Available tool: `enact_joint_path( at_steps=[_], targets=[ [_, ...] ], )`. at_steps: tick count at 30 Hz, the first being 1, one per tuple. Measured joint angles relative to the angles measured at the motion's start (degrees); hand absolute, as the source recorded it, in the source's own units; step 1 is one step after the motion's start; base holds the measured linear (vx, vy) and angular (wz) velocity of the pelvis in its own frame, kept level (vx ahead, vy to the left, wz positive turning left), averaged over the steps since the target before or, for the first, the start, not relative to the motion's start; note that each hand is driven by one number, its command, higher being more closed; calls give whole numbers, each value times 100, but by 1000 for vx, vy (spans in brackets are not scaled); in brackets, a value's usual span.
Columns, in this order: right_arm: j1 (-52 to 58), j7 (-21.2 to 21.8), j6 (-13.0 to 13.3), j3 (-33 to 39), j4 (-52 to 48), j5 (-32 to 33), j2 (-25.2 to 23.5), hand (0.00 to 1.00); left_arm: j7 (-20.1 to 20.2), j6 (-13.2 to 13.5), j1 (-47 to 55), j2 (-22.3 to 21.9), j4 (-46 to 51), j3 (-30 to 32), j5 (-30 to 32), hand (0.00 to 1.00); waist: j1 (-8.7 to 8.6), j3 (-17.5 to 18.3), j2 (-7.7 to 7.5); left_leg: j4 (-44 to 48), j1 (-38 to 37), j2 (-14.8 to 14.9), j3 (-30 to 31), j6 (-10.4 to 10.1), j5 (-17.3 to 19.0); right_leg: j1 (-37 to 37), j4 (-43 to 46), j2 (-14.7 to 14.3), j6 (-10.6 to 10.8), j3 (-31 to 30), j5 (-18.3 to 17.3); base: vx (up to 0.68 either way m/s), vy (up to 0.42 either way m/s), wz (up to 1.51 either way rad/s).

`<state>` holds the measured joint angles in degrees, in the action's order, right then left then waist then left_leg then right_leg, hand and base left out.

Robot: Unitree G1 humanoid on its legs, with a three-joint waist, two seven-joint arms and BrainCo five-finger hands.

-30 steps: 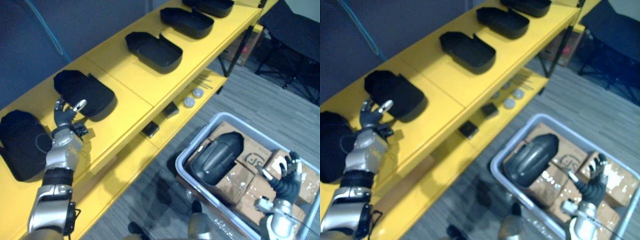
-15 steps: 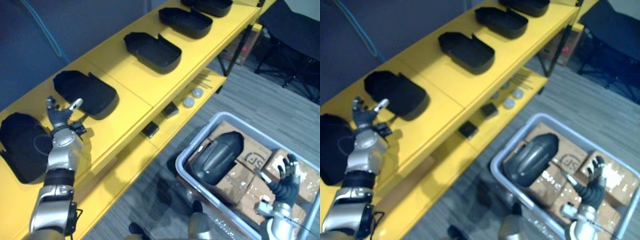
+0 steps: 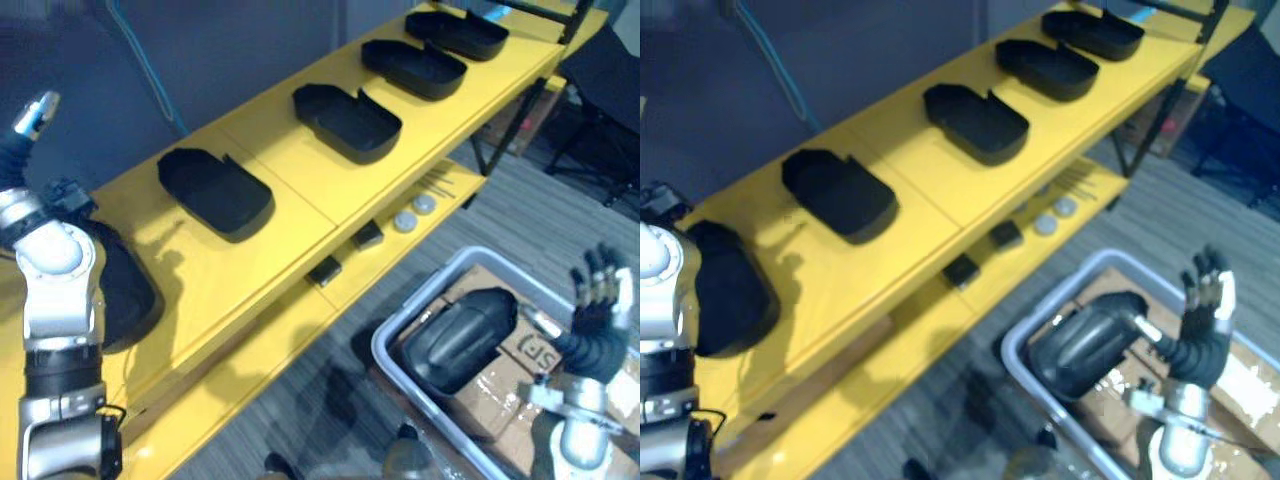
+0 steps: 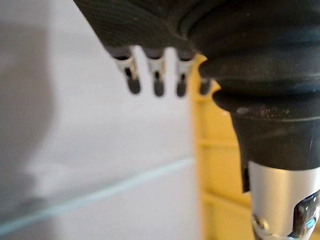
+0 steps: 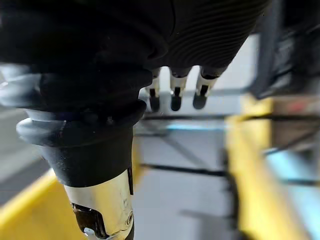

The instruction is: Walk over and take plastic housings, then place them on the shelf

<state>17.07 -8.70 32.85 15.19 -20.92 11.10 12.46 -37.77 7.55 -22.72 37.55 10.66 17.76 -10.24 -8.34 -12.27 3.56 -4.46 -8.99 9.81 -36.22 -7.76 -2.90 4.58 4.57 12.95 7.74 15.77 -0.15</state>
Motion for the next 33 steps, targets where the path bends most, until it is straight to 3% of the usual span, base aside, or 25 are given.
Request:
enact_joint_path(
  at_steps=[3, 5, 7, 8, 11, 14, 16, 19, 25, 27, 31, 33],
  targets=[
    [-511, 195, 2, -34, -313, 174, 277, 0, 41, 9, 525, -261, 867, 350, 2, 0, 66, 159, 58, 0, -3, 11, 184, 0, 0, 159, -32, -4, 0, 173, 0, 16, -4, 26],
    [-895, 515, -83, -264, -319, 383, 443, 0, 36, 15, 1050, -648, 1317, 681, 4, 0, 242, 300, 105, 0, -3, 13, 304, 1, 0, 270, -35, -3, 0, 326, 0, 26, 0, 32],
    [-1188, 806, -359, -579, -239, 521, 494, 0, 62, 6, 1569, -990, 1520, 859, 1, 0, 370, 390, 111, 2, -12, 12, 512, 4, -2, 414, -57, 0, 0, 515, 0, -19, -1, 49],
    [-1412, 1029, -615, -883, -43, 540, 502, 0, 40, -1, 2043, -1317, 1625, 919, 1, 0, 520, 436, 71, 4, -6, 6, 637, 17, -22, 509, -68, 6, 0, 682, 0, -8, -6, 44],
    [-1654, 1093, -1042, -1326, 417, 438, 484, 0, 26, -42, 2731, -1872, 1619, 922, 2, 0, 812, 474, -31, -1, 43, -25, 894, 33, -69, 683, -137, 13, 0, 920, -1, -32, -12, 49],
    [-2017, 511, -1445, -1453, 1363, 41, 316, 0, -35, -147, 3522, -2557, 1241, 987, 7, 0, 1078, 532, -157, -13, 232, -68, 1204, 74, -161, 763, -177, 18, 0, 1201, -1, -43, -14, 52],
    [-2509, -298, -1629, -1192, 2472, -292, 266, 0, -261, -227, 4006, -3009, 478, 1112, 23, 0, 1236, 521, -194, -28, 379, -97, 1372, 111, -248, 752, -183, 27, -1, 1327, -2, -54, -3, 37],
    [-3008, -939, -1863, -719, 3291, -299, 325, 0, -548, -115, 4454, -3380, -497, 1223, 218, 0, 1390, 508, -183, -54, 482, -112, 1489, 136, -333, 746, -190, 26, -2, 1434, -3, -57, -2, 23],
    [-4170, -1507, -2431, -692, 4759, -302, 704, 0, -722, 764, 4452, -3457, -3141, 1440, 253, 0, 1442, 467, -151, -68, 578, -98, 1500, 143, -455, 724, -356, -21, -62, 1438, -85, -89, -5, 0],
    [-4442, -1674, -2478, -683, 5129, -299, 857, 0, -694, 950, 4401, -3473, -3830, 1270, 203, 0, 1496, 390, -134, -69, 628, -47, 1500, 155, -491, 657, -376, -72, -54, 1432, -80, -123, -16, -3],
    [-4594, -1567, -2542, -680, 5193, -279, 1066, 0, -212, 848, 4396, -3485, -4579, 1086, 173, 0, 1544, 276, -216, -69, 713, -10, 1517, 182, -560, 602, -413, -107, -4, 1467, -39, -54, -6, 0],
    [-5002, -1242, -2669, -686, 5576, -175, 1110, 0, 459, 501, 4395, -3488, -4899, 815, 99, 0, 1541, 215, -295, -68, 811, -29, 1528, 185, -613, 524, -405, -83, 10, 1497, -6, 16, 7, 2]
  ],
)
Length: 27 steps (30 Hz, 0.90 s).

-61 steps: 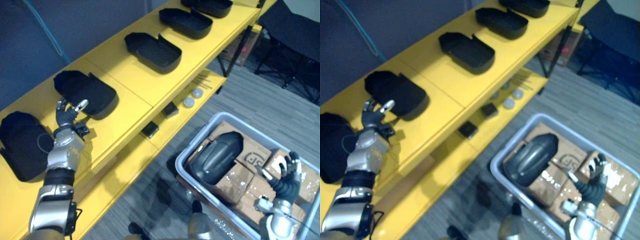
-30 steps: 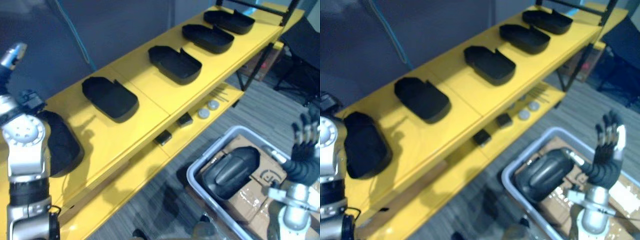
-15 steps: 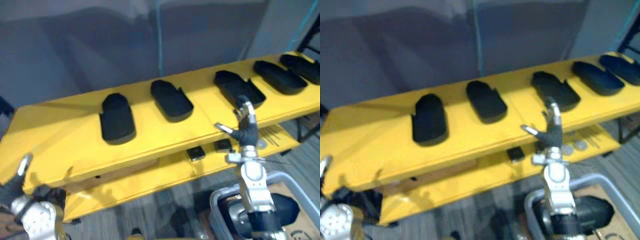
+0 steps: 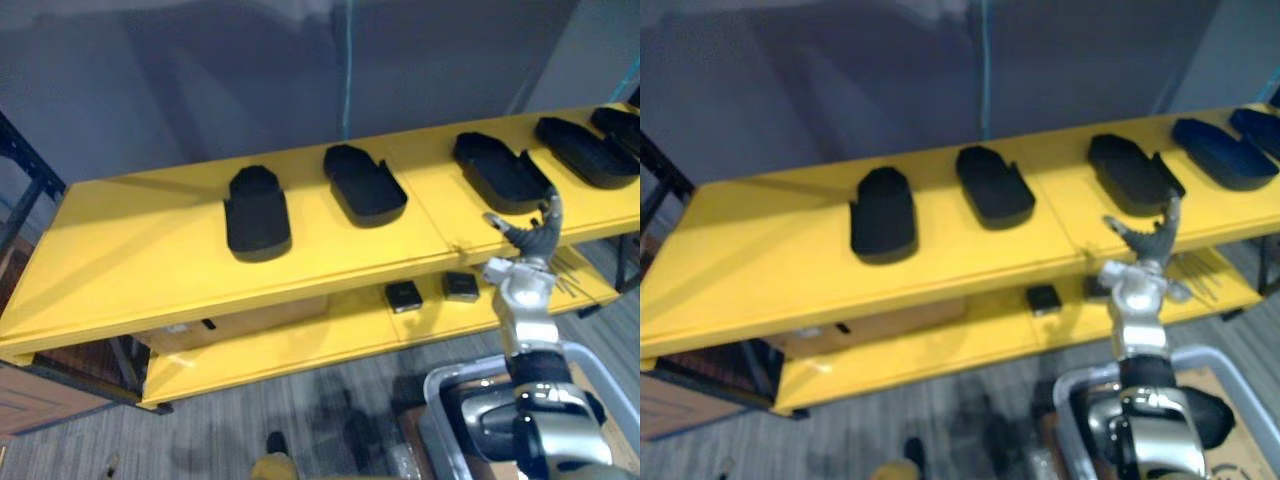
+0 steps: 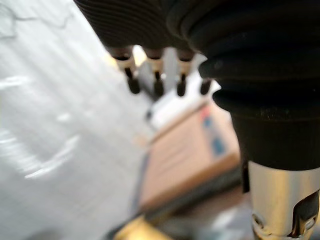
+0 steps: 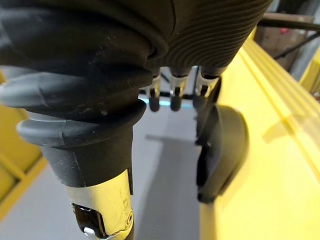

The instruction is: Walk over and take plastic housings, then place them on the shelf

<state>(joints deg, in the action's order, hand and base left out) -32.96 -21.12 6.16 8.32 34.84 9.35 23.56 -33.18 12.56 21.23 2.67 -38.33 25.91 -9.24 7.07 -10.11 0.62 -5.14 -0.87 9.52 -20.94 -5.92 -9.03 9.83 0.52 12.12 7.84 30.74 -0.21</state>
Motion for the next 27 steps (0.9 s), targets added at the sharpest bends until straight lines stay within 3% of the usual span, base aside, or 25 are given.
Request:
enact_joint_path(
  at_steps=[1, 3, 6, 10, 18, 27],
  targets=[
    [-85, 114, -36, 2, 97, 100, 40, 0, 228, -101, -32, -2, -78, -95, -94, 0, 3, -24, -25, 0, 16, -15, 7, 5, -5, -9, 4, 14, 12, 13, 11, 39, 18, 10],
    [-467, 608, -214, -7, 588, 350, 168, 0, 1136, -479, -109, -48, -417, -522, -596, 0, 25, -141, -45, 1, 26, -82, 44, 25, -22, -12, 84, 94, 52, 43, 37, 42, 25, 12],
    [-697, 1185, -305, -49, 967, 708, 259, 0, 1984, -838, -107, -117, -621, -925, -955, 0, 50, -202, -13, 2, 55, -131, 103, 32, -28, -12, 113, 138, 53, 68, 36, 40, 19, 12],
    [-845, 1627, -422, -250, 1421, 920, 274, 0, 2620, -1051, -107, -119, -680, -1205, -1065, 0, 86, -357, 123, 0, -17, -176, 185, 30, -27, 113, 134, 179, 96, 217, -18, 13, -2, 11],
    [-1641, 2077, -672, -283, 2257, 1251, 624, 0, 2740, -1061, -332, -52, -741, -1723, -1350, 0, 99, -591, 274, 1, 21, -184, 186, 73, -59, -94, 588, 318, 64, 176, -198, -23, 12, 0],
    [-1976, 2364, -848, -222, 2632, 1292, 903, 0, 2749, -1055, -345, 73, -765, -1830, -1556, 0, 97, -716, 267, 3, 101, -277, 261, 125, -97, -282, 998, 514, 111, 185, -363, -15, 10, 4]
  ],
)
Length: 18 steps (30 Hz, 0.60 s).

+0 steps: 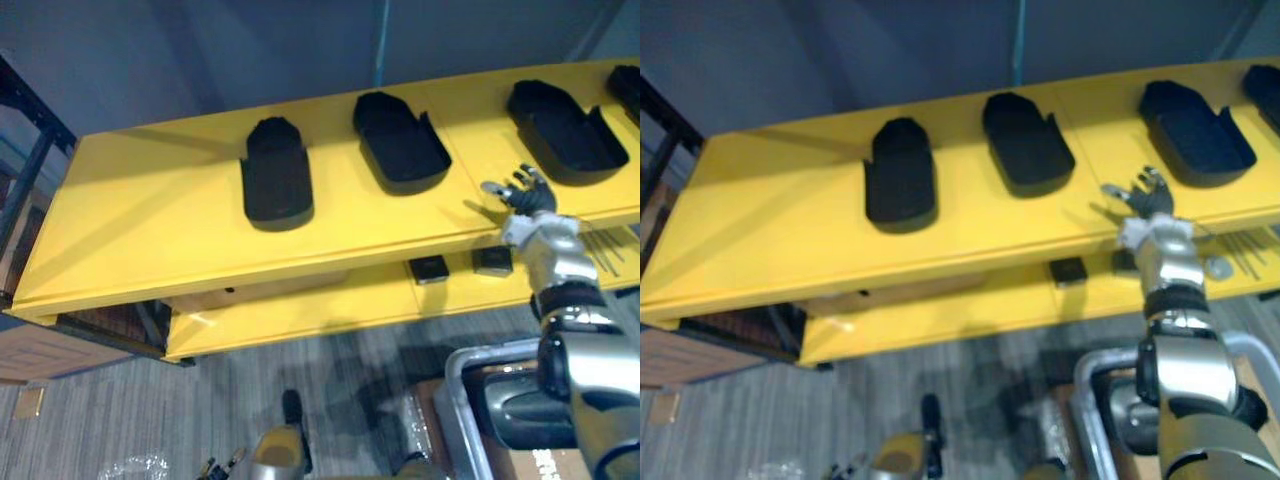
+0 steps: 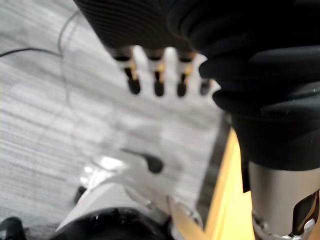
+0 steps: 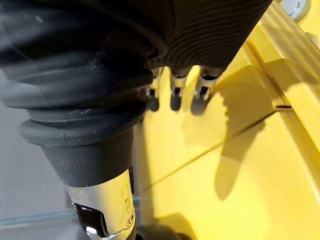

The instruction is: Walk over and take plastic housings, then place them on the shelf

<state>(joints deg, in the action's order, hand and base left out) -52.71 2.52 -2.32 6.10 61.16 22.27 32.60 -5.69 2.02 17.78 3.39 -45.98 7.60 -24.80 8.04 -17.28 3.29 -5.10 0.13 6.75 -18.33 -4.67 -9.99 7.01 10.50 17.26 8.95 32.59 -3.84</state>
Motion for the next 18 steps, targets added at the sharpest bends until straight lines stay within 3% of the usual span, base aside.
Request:
enact_joint_path(
  at_steps=[5, 13, 18],
  targets=[
    [-43, 211, 115, -9, 72, -9, 122, 0, -12, 3, -8, 62, -26, -3, -188, 0, 54, -55, 35, 1, 12, -49, 64, 0, -1, -107, 351, 150, 44, 30, -233, -24, -4, 7],
    [-341, 281, 647, -53, 74, 2, 195, 0, 1, -35, -36, 52, -80, -3, -240, 0, 62, -339, 94, 9, 202, -135, 319, 4, -108, -352, 1029, 393, 63, 192, -598, -18, -17, 17],
    [-506, 280, 912, -180, 59, -4, 130, 0, 58, -117, -44, -17, -145, -7, -241, 0, 96, -418, 213, 31, 210, -179, 357, -7, -138, -399, 1272, 493, 72, 209, -724, 24, -21, 6]
  ],
)
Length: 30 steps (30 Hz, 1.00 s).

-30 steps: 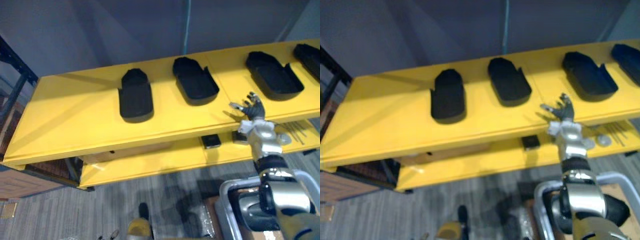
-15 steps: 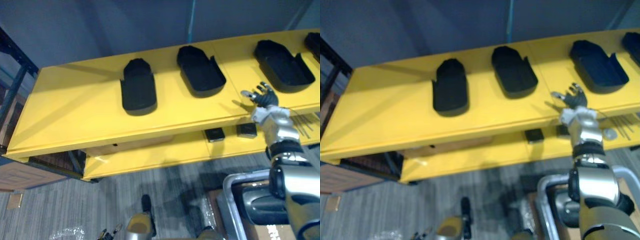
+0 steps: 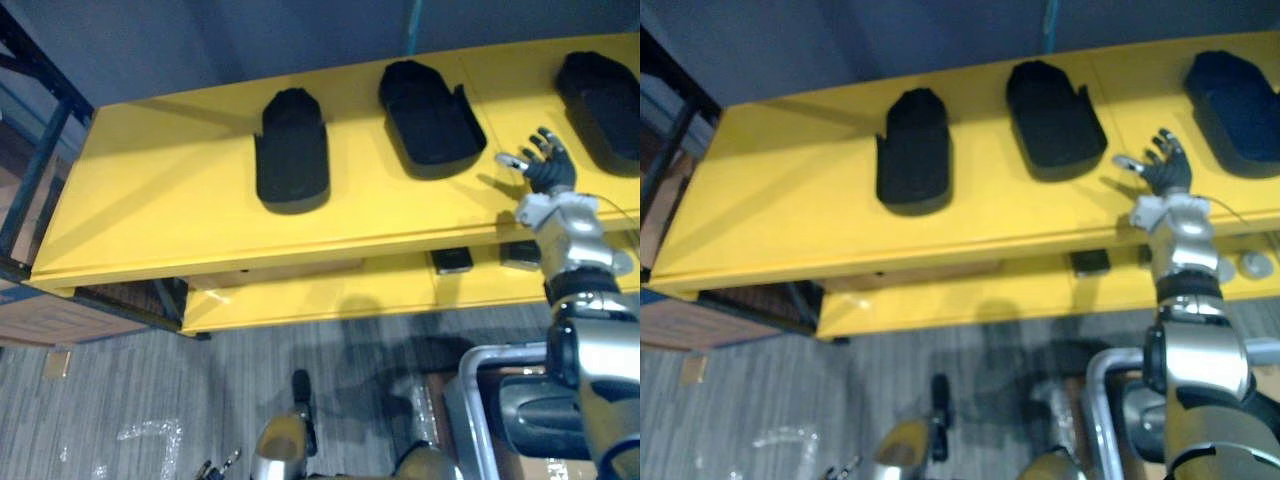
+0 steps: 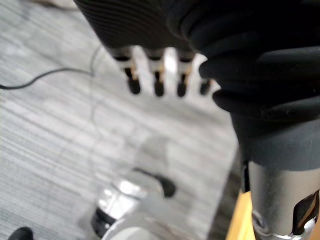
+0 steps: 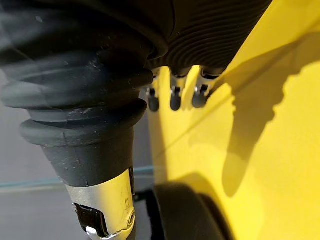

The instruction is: Walk over and take plastic housings, then place them on the shelf

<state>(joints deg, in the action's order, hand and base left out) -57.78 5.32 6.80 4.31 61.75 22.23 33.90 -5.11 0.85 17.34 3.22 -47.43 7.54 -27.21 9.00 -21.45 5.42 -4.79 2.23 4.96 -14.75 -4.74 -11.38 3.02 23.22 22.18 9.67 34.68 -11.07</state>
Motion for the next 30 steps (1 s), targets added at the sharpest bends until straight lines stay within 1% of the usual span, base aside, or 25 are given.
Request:
enact_joint_path(
  at_steps=[5, 9, 14, 17, 23, 25, 26, 30],
  targets=[
    [-27, -50, 165, 1, 0, -53, -53, 0, 27, 31, -32, -127, -50, -9, 0, 0, 42, -42, 44, 0, 2, -13, 11, -19, -13, -59, 151, 71, -17, 3, -120, 0, 0, 0],
    [-208, -50, 200, -6, 5, -60, -80, 0, 27, 37, -151, -145, -54, -38, -1, 0, 63, -117, 103, -1, 86, 8, 40, -24, -56, -154, 253, 76, -34, 20, -162, -20, -10, 2],
    [-258, -20, 260, -62, 5, -61, -83, 0, 29, 37, -216, -142, -55, -44, -101, 0, 124, -158, 71, 0, 105, 2, 33, -19, -61, -185, 273, 87, -35, 4, -162, 0, 0, 0],
    [-258, 130, 335, -199, 0, -95, -130, 0, 36, 36, -237, -142, -78, -53, -153, 0, 122, -159, 70, 0, 95, 10, 22, -21, -63, -183, 273, 79, -35, -11, -162, 0, 0, 0],
    [-256, 384, 359, -360, -35, -279, -202, 0, 67, 35, -255, -141, -83, -132, -151, 0, 113, -162, 65, -2, 57, 51, -3, -34, -72, -148, 239, 38, -38, -27, -157, 0, 0, 0],
    [-232, 473, 358, -393, -37, -298, -243, 0, 68, 32, -278, -137, -90, -132, -150, 0, 113, -177, 40, -6, 1, 68, -32, -35, -72, -92, 199, 8, -34, -41, -150, -1, -15, -6],
    [-220, 507, 358, -455, -70, -311, -308, 0, 73, 30, -290, -134, -90, -132, -146, 0, 113, -200, 3, -24, -21, 99, -92, -36, -71, -81, 172, -28, -45, -66, -142, -9, -11, -9],
    [-126, 632, 359, -460, -251, -396, -345, 0, 101, 22, -315, -118, -98, -131, -140, 0, 118, -223, -35, -27, -18, 164, -144, -37, -69, -83, 72, -117, -71, -113, -83, -2, -13, -8]
  ],
)
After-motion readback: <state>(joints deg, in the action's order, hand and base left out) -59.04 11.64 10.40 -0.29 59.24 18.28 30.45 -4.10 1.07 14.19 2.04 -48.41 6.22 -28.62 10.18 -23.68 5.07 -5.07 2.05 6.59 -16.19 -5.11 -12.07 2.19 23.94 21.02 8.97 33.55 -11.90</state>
